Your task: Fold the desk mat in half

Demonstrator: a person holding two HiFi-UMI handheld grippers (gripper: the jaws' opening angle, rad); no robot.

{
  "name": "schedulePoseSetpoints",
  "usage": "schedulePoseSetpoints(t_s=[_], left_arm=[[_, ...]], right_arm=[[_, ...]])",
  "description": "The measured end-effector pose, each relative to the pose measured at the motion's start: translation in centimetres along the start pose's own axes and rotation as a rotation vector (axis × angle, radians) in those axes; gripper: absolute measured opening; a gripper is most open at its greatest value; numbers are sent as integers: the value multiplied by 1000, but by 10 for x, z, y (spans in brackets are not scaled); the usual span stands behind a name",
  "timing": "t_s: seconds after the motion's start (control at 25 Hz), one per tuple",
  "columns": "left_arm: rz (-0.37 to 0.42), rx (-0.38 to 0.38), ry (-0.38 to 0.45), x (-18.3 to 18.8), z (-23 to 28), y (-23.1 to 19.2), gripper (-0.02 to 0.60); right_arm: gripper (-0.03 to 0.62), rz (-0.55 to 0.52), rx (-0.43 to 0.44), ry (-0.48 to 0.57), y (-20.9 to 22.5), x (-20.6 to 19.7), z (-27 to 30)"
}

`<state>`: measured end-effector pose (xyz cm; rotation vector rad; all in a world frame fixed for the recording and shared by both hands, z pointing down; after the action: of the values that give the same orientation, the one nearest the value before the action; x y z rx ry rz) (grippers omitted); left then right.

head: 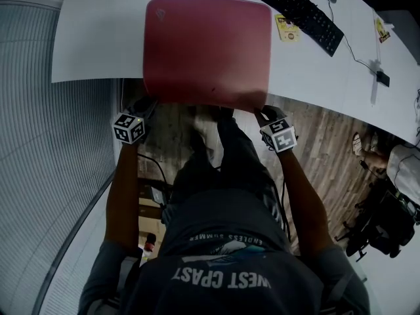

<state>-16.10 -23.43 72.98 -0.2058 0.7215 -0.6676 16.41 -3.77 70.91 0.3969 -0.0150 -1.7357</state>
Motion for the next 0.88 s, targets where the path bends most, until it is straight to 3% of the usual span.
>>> schedulePoseSetpoints(t_s=[0.16, 0.4, 0.88], left_arm=[[12, -21, 31, 0, -15, 13, 48], [-25, -70, 102, 5, -39, 29, 43], [-84, -166, 329, 51, -96, 60, 40]], right_arm=[[58, -8, -8, 13, -8, -2, -13], [58, -4, -12, 36, -16, 2, -38], [58, -18, -12, 161, -35, 31, -98]])
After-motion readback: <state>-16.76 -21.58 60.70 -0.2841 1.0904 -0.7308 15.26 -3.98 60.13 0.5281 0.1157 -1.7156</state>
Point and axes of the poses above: the fingertips, and each gripper's own axes: z forward along the fingers, y to its right, x out of its top, the point moved 3 cm from there along -z, backward along the fingers, and after that the axes turned 13 degrees about -y, right-handed, at the moved point
